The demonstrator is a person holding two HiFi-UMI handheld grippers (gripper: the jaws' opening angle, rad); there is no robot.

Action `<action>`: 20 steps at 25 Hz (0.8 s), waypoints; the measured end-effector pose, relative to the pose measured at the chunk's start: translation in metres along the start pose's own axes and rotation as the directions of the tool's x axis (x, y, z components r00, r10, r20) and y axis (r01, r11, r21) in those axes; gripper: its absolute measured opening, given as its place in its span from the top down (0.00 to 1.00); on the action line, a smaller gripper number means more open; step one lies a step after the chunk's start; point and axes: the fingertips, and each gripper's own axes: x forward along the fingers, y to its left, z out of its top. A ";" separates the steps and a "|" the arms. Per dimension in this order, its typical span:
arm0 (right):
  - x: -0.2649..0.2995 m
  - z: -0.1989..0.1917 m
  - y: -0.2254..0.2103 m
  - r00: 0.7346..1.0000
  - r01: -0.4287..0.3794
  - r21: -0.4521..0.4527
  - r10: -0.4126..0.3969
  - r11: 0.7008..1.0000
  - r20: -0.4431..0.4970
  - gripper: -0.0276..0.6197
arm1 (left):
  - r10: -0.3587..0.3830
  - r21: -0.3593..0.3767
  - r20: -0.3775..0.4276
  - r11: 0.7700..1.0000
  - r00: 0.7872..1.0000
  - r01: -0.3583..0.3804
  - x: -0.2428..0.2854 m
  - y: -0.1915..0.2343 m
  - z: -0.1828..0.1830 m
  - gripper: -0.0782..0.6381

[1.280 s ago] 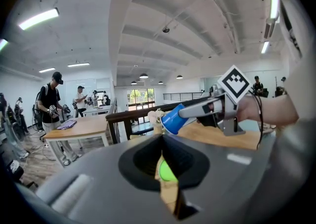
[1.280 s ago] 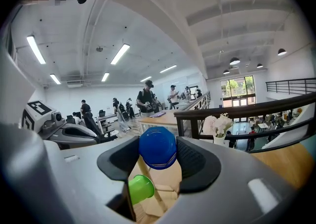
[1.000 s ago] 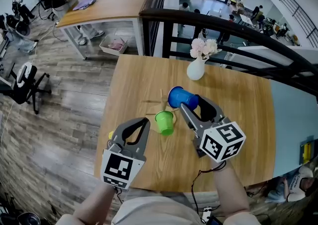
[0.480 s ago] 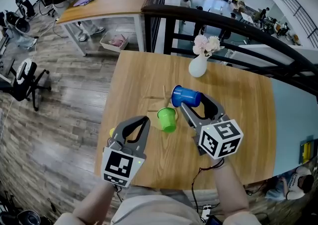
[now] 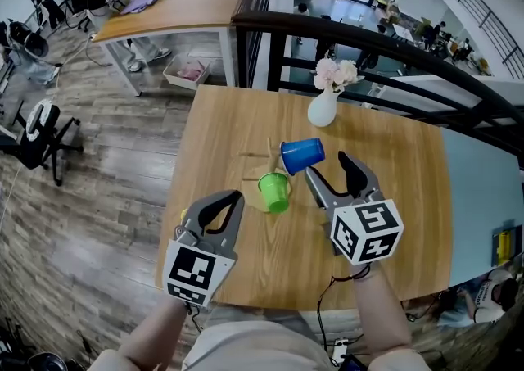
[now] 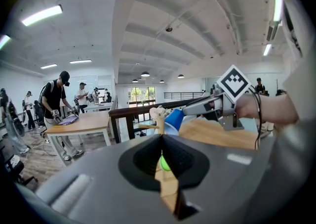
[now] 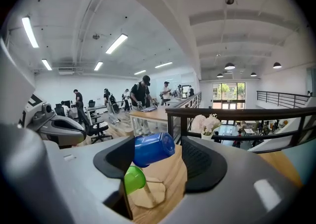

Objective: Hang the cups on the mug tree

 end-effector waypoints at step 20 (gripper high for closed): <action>-0.112 0.064 0.063 0.977 -0.047 -0.009 0.048 0.999 0.206 0.70 | -0.007 0.035 0.115 0.999 0.993 0.003 -0.068 -0.029 0.051 0.89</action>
